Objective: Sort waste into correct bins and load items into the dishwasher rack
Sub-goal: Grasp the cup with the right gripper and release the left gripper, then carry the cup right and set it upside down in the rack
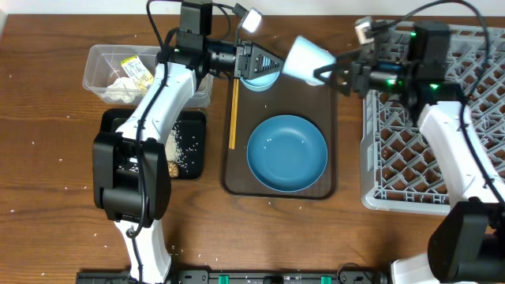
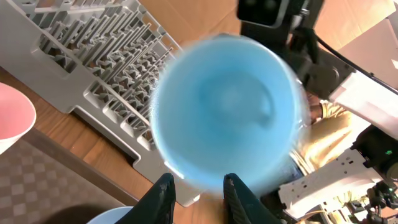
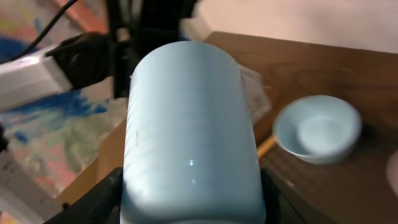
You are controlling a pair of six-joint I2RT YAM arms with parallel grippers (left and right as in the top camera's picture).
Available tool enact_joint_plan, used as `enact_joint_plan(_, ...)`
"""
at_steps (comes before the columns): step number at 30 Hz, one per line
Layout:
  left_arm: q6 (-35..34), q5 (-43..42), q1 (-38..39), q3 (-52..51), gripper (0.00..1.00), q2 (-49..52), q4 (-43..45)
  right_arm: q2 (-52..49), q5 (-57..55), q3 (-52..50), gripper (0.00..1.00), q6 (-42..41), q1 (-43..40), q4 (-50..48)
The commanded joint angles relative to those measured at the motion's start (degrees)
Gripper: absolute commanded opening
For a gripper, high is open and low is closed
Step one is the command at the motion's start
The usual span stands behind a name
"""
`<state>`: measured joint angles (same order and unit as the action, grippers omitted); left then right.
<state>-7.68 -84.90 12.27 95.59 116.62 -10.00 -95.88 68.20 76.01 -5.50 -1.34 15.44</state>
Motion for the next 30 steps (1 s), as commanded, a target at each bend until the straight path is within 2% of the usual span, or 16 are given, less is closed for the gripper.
enact_joint_plan(1,0.3,0.6,-0.1,0.3,0.28,-0.1,0.2,-0.3,-0.7,0.3,0.38,-0.3,-3.1,0.7)
enact_joint_plan(10,0.3,5.8,-0.1,0.2,0.28,-0.1,-0.4,-0.3,-11.0,0.3,0.36,-6.0,-8.6,3.1)
enact_joint_plan(15,0.3,17.2,-0.1,0.2,0.27,-0.1,-6.7,-0.3,-20.1,0.5,0.35,-8.0,-9.2,7.1)
enact_joint_plan(21,0.5,34.4,0.1,0.2,0.28,-0.1,-17.1,0.5,-31.4,3.6,0.34,-7.5,-9.4,17.7)
enact_joint_plan(30,0.5,46.0,0.1,0.2,0.28,-0.1,-25.7,1.7,-52.8,15.3,0.35,-7.1,-9.5,35.2)
